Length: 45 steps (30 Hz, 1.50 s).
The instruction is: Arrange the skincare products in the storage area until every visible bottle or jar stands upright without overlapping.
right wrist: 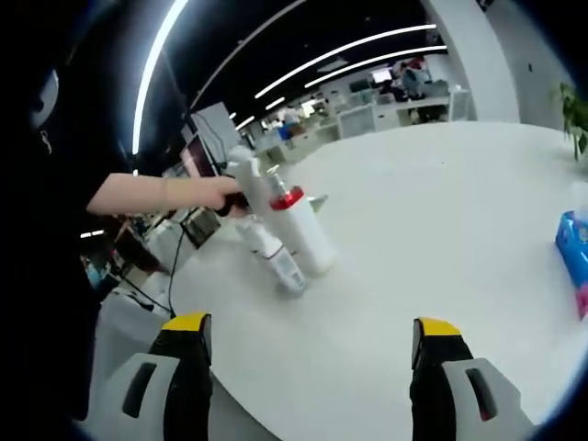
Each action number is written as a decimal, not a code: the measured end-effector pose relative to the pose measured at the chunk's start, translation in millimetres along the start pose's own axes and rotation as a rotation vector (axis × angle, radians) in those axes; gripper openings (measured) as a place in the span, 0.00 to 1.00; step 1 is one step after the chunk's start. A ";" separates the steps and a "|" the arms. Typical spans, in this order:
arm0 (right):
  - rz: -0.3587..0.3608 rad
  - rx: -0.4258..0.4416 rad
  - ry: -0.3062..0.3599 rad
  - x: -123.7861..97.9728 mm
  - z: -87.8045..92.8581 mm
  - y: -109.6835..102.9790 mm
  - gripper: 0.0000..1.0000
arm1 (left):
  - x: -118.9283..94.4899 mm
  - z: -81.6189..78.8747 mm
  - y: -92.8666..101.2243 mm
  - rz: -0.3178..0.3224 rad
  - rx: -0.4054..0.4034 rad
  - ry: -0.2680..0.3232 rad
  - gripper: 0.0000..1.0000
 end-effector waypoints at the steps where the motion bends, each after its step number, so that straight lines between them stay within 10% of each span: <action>1: 0.001 0.002 0.000 -0.4 0.2 0.4 0.94 | 1.1 1.2 -0.8 -0.015 -0.006 -0.013 0.83; 21: 0.032 0.039 0.003 -3.8 7.4 11.1 0.93 | 22.0 -8.0 12.0 -0.110 0.088 -0.203 0.86; 30: 0.028 0.039 0.006 -1.6 6.4 10.9 0.93 | 17.9 -13.1 10.7 -0.088 0.130 -0.172 0.67; 32: 0.028 0.039 0.007 -1.2 6.2 11.7 0.93 | 12.0 -18.7 12.1 -0.078 0.123 -0.151 0.48; 45: 0.035 0.044 0.003 -2.1 7.4 10.7 0.92 | 9.2 -16.5 9.6 0.004 0.099 -0.121 0.25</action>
Point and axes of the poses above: the point that each gripper's makers call its tool centre point, and the gripper's own axes: x roughly forward along the fingers, y roughly to its right, z roughly out of its underside, the point moved 5 cm from there along -x, roughly backward along the fingers, and after that the axes turned 11 degrees about z, right-handed, at the moved point
